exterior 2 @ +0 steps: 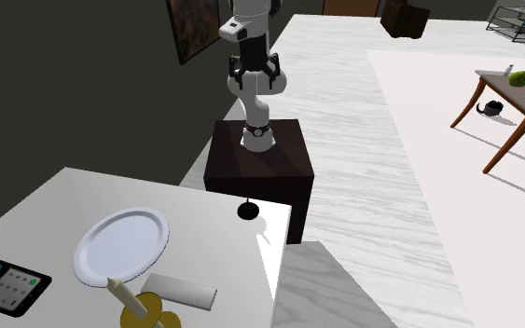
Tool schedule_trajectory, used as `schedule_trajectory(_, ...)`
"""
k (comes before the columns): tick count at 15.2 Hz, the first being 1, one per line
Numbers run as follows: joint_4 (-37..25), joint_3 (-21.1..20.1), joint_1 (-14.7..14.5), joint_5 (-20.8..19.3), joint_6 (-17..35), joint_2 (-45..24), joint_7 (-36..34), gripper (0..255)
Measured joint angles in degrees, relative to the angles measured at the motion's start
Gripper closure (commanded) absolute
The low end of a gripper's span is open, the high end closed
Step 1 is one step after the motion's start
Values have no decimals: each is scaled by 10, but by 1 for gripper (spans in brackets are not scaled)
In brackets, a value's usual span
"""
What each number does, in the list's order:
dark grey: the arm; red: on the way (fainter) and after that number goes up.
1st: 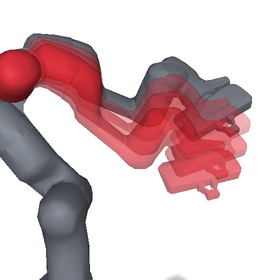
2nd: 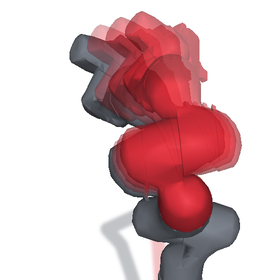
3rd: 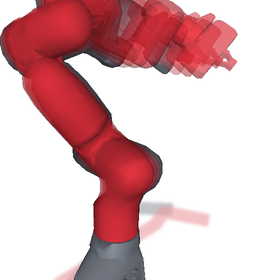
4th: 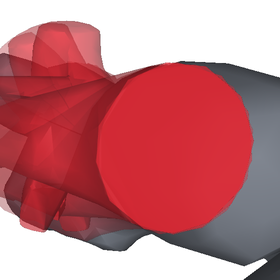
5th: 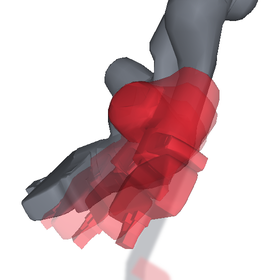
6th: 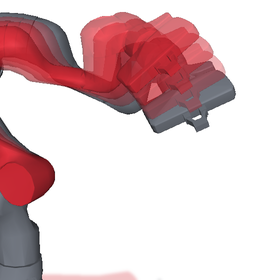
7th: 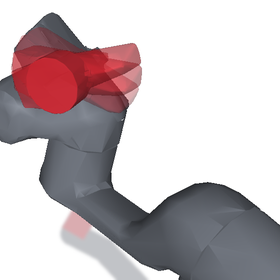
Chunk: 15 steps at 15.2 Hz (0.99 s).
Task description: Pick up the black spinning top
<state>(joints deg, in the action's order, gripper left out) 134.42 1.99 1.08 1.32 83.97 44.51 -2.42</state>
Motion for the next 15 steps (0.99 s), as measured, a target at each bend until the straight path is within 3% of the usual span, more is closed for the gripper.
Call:
schedule_trajectory(4,38,20,1,-3,47,0,24,0)
schedule_trajectory(9,104,60,0,1,160,-25,76,0)
schedule_trajectory(15,159,118,-10,19,312,-102,156,0)
